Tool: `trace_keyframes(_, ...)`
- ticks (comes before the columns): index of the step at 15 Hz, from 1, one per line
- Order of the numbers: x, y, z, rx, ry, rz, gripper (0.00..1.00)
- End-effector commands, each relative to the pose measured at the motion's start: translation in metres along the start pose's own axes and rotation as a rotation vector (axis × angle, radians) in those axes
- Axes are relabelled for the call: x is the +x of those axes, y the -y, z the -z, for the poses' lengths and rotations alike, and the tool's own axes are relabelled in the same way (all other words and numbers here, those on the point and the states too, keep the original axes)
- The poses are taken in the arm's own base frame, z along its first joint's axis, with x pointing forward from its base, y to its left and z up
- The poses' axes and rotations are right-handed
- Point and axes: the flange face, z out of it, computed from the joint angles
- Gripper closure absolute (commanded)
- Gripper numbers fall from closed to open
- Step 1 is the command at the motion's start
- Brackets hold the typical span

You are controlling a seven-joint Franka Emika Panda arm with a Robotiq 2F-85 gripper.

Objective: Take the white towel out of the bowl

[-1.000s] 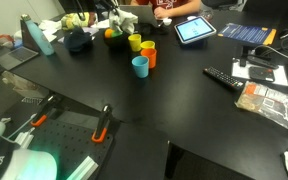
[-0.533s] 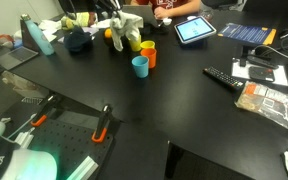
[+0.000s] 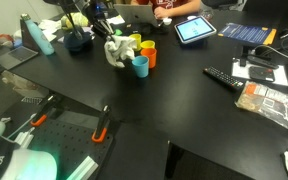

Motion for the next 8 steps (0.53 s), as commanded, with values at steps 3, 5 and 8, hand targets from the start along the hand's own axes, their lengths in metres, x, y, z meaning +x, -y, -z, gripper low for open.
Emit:
trace_keyframes(3, 0.045, 0.03, 0.065, -0.283, -0.027, 0.119, 0.93)
trace_keyframes(5, 0.061, 0.033, 0.079, -0.337, -0.049, 0.174, 0.93)
trace_keyframes(8, 0.075, 0.039, 0.09, -0.355, -0.086, 0.221, 0.54)
